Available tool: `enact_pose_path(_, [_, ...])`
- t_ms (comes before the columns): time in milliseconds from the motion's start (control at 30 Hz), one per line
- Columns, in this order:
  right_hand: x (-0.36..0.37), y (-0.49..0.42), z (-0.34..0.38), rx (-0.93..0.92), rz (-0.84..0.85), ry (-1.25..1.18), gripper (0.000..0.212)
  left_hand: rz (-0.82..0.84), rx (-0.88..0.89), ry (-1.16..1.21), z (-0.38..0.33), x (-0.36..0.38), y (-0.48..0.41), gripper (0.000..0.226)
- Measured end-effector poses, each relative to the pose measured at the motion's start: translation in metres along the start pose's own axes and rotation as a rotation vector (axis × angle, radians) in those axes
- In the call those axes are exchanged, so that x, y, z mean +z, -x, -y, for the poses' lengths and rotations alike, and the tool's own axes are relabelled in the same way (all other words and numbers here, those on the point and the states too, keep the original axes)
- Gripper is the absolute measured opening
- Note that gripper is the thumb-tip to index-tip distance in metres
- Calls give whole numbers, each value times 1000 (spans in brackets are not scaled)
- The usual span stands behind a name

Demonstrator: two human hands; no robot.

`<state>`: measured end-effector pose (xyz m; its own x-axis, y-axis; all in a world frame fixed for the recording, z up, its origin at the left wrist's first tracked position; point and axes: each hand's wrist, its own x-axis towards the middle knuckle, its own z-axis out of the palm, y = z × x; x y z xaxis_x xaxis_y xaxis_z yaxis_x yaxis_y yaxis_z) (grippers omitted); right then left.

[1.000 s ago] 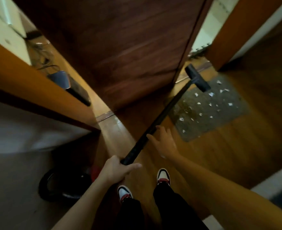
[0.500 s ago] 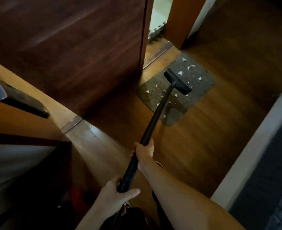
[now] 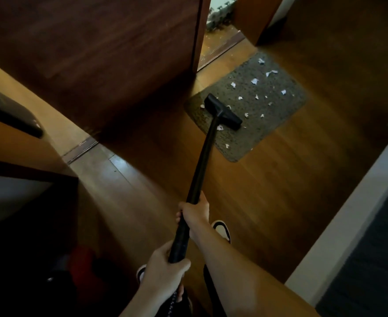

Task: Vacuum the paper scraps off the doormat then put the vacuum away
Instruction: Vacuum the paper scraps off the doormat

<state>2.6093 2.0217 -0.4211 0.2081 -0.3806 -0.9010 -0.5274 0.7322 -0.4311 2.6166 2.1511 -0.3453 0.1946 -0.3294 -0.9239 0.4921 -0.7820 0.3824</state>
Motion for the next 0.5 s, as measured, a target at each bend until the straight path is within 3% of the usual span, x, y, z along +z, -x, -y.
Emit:
enact_pose_path(267, [-2, 12, -24, -84, 71, 37, 96, -43, 53, -36, 8, -2, -13, 18])
enact_pose_path(500, [2, 13, -50, -157, -30, 145, 92, -90, 63, -109, 18, 4, -25, 46])
